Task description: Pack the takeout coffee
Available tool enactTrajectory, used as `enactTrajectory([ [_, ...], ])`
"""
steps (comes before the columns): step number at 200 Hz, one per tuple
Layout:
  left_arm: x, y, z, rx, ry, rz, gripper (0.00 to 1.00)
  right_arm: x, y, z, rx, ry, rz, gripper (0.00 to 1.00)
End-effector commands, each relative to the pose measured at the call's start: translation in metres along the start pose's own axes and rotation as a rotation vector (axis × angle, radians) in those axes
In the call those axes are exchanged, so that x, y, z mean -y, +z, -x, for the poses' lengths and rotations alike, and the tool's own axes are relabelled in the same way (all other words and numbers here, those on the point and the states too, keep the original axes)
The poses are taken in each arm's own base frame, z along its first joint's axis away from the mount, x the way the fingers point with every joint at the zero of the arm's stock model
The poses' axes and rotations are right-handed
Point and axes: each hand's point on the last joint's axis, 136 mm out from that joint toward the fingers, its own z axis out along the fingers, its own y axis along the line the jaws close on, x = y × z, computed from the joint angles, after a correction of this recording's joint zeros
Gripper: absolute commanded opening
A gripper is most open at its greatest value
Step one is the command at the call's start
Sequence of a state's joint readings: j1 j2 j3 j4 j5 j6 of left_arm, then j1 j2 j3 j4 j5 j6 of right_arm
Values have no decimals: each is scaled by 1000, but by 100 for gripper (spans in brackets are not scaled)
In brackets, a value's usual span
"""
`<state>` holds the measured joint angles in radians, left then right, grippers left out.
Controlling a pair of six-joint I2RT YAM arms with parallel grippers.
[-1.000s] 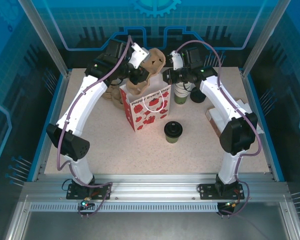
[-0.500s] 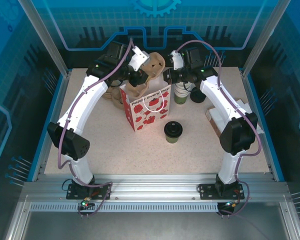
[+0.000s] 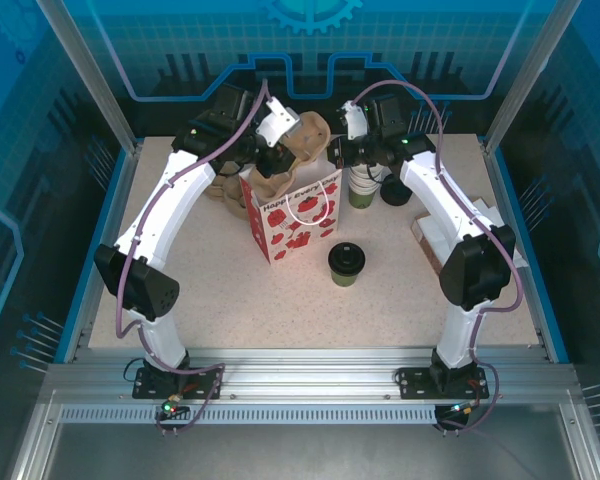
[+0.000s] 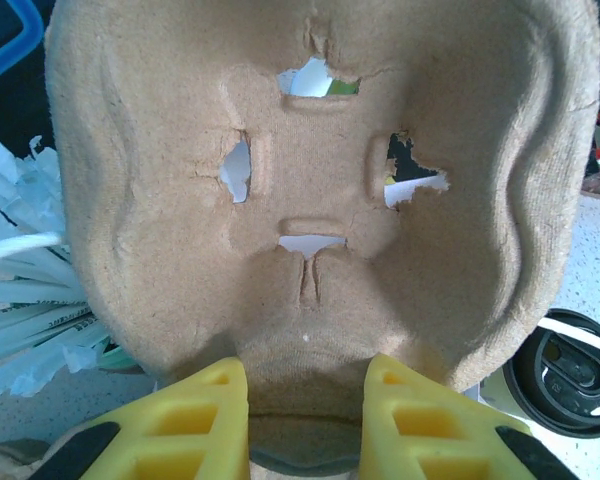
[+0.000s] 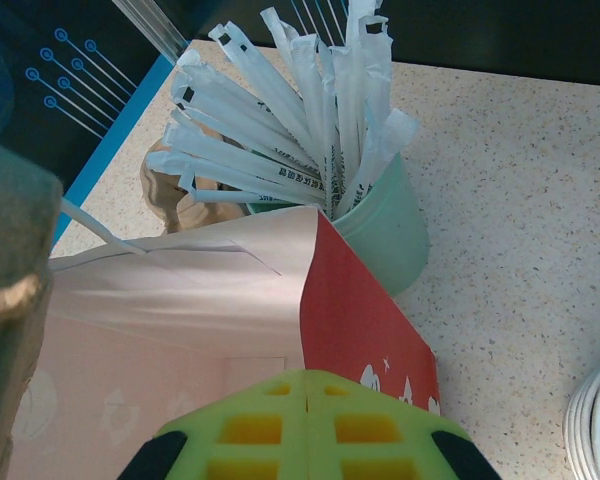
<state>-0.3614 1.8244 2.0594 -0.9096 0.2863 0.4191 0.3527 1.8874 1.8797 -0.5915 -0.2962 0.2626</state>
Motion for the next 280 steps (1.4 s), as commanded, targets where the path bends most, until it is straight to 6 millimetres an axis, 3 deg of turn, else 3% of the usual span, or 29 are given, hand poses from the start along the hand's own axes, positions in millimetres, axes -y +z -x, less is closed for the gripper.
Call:
enactTrajectory([
  [1, 5, 0, -8, -21, -4, -44, 25, 2, -8, 7, 16, 15, -1, 6],
  [280, 1, 30, -49, -220, 45, -22, 25, 8, -10, 11, 17, 59, 20, 3],
])
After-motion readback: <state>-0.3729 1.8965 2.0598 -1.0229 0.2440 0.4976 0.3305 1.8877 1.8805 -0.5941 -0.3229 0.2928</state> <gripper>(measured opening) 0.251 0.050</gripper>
